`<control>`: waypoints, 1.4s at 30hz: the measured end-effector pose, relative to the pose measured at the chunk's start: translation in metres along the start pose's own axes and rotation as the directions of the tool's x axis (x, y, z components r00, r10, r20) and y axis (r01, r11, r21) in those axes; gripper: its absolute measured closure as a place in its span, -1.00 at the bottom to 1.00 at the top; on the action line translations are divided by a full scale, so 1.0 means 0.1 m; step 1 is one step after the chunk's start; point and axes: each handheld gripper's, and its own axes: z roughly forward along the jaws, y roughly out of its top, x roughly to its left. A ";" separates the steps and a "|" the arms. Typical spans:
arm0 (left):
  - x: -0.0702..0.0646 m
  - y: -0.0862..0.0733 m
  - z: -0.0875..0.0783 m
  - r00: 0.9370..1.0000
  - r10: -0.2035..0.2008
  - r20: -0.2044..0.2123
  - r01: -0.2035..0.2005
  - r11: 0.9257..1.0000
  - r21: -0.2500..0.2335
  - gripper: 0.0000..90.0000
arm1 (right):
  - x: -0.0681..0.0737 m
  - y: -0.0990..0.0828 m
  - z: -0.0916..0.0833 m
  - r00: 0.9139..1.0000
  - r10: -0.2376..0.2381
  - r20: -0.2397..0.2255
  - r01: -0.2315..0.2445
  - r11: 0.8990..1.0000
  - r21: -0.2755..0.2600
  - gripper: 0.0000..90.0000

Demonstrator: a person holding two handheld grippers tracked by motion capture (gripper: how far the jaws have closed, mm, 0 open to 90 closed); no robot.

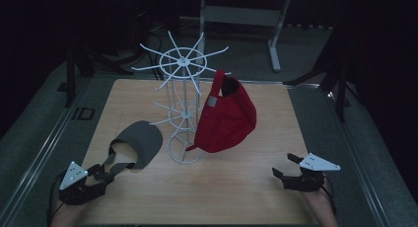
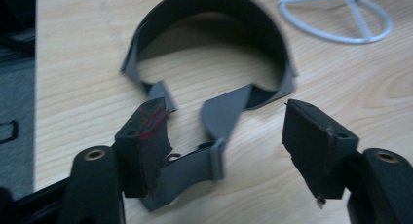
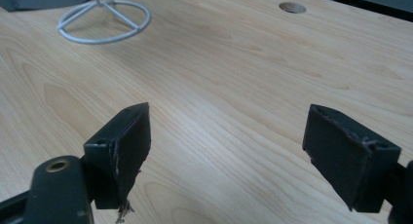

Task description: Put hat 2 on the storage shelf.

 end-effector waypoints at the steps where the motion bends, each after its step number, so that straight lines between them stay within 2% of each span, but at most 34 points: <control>1: 0.02 0.00 0.02 1.000 -0.002 -0.002 0.002 1.000 0.008 -0.25 | 0.00 -0.01 0.00 1.000 0.001 -0.001 -0.001 1.000 0.001 -0.61; 4: 0.06 -0.01 0.08 1.000 0.000 -0.018 0.000 1.000 0.024 -0.31 | -0.01 -0.02 -0.01 1.000 0.004 0.002 -0.004 1.000 0.001 -0.61; 7: 0.12 0.00 0.19 1.000 0.019 -0.025 -0.017 0.998 0.068 -0.35 | -0.01 -0.05 0.00 1.000 0.007 0.003 -0.007 1.000 0.002 -0.61; 15: 0.15 -0.02 0.33 0.999 0.031 -0.012 -0.029 0.993 0.117 -0.35 | -0.06 -0.14 0.01 1.000 0.022 0.021 -0.022 1.000 0.020 -0.61; 18: 0.14 -0.03 0.36 0.999 0.044 -0.013 -0.041 0.989 0.140 -0.34 | -0.08 -0.18 0.02 0.999 0.025 0.026 -0.025 0.999 0.030 -0.61; 22: 0.12 -0.03 0.38 0.999 0.053 -0.012 -0.051 0.987 0.154 -0.22 | -0.09 -0.20 0.02 0.999 0.033 0.029 -0.034 0.999 0.028 -0.61; 25: 0.11 -0.02 0.39 0.999 0.042 -0.002 -0.041 0.987 0.153 -0.01 | -0.10 -0.21 0.02 0.999 0.043 0.028 -0.043 0.999 0.025 -0.61; 28: 0.10 -0.01 0.39 0.999 0.046 -0.012 -0.044 0.988 0.150 0.33 | -0.10 -0.21 0.03 0.999 0.046 0.028 -0.047 0.999 0.024 -0.61; 29: 0.10 0.00 0.39 0.999 0.043 -0.008 -0.042 0.988 0.150 0.51 | -0.10 -0.21 0.02 0.998 0.048 0.026 -0.049 0.999 0.022 -0.61; 30: 0.09 0.00 0.40 0.998 0.059 -0.024 -0.054 0.987 0.153 0.67 | -0.10 -0.21 0.02 0.998 0.050 0.025 -0.050 0.999 0.019 -0.61; 31: 0.08 0.01 0.40 0.998 0.064 -0.022 -0.059 0.986 0.153 0.82 | -0.10 -0.21 0.02 0.998 0.050 0.025 -0.050 0.999 0.017 -0.61; 34: 0.07 0.03 0.35 0.996 0.085 -0.015 -0.083 0.991 0.106 0.88 | -0.11 -0.21 0.02 0.998 0.059 0.018 -0.059 0.998 0.012 -0.61; 36: 0.08 0.07 0.29 0.997 0.082 -0.011 -0.082 0.995 0.062 0.88 | -0.12 -0.21 0.01 0.998 0.065 0.017 -0.065 0.998 0.007 -0.61; 39: 0.10 0.14 0.19 0.996 0.089 0.016 -0.089 0.996 0.000 0.89 | -0.13 -0.21 0.00 0.997 0.078 0.014 -0.078 0.997 0.001 -0.61; 42: 0.09 0.25 0.11 0.991 0.130 0.035 -0.129 0.991 -0.032 0.89 | -0.14 -0.21 -0.02 0.997 0.082 0.012 -0.082 0.997 -0.005 -0.61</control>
